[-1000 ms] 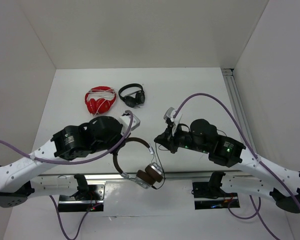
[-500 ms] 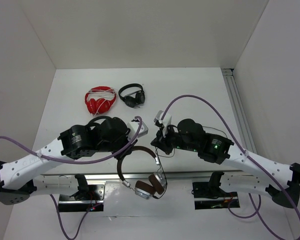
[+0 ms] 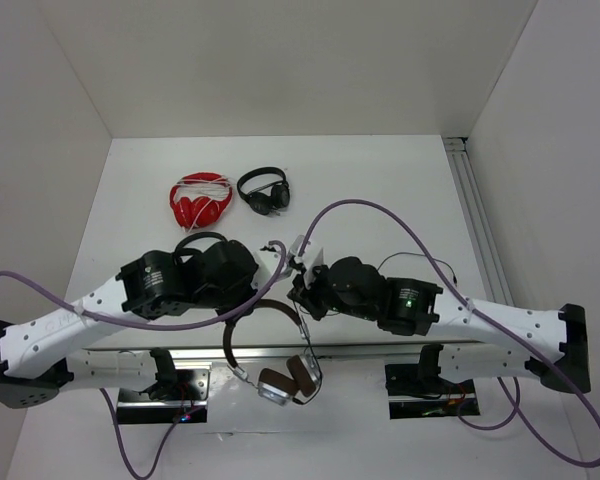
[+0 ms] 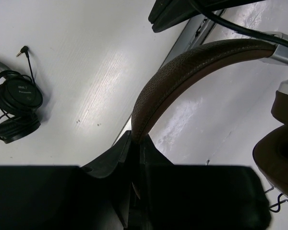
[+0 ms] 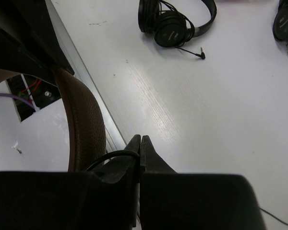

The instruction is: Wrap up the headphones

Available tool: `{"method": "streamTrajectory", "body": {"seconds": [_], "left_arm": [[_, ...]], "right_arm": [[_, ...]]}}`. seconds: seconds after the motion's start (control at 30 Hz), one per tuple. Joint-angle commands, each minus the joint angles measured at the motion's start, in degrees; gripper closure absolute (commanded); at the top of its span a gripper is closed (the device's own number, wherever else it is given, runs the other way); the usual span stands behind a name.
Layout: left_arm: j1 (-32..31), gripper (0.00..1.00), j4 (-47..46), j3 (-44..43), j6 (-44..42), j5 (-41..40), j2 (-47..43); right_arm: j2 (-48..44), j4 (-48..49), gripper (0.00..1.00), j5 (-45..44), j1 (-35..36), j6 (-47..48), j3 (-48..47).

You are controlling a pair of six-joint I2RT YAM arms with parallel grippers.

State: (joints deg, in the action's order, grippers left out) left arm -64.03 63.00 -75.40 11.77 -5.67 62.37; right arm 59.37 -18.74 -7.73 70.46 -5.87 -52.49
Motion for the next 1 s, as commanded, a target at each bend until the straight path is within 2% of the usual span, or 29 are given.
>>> {"method": "streamTrajectory", "body": {"seconds": [0.0,0.17,0.53,0.67,0.83,0.97], "left_arm": [[-0.4,1.0,-8.6,-3.7,0.5,1.0,-4.2],[-0.4,1.0,-9.7,-4.2,0.5,2.1,-7.7],[-0.4,1.0,-10.4,-4.8,0.0,5.7,-9.3],[-0.4,1.0,-10.9,-4.8,0.7,2.3,-10.4],[-0.4,1.0,-14.2,-3.7,3.3,-6.1,-14.5],[-0.4,1.0,-17.8,-1.9,6.5,-10.6,-20.3]], "right_arm": [[1.6,-0.2,1.0,-4.2,2.8,1.3,0.2],[2.7,0.4,1.0,-3.6,2.8,1.3,0.7],[5.8,2.0,1.0,-4.0,2.8,2.9,0.0],[4.6,3.7,1.0,-2.9,2.8,2.9,2.3],[0.8,7.8,0.99,-1.5,1.7,2.9,5.0],[-3.1,11.4,0.95,2.2,-2.7,2.4,8.5]]}}
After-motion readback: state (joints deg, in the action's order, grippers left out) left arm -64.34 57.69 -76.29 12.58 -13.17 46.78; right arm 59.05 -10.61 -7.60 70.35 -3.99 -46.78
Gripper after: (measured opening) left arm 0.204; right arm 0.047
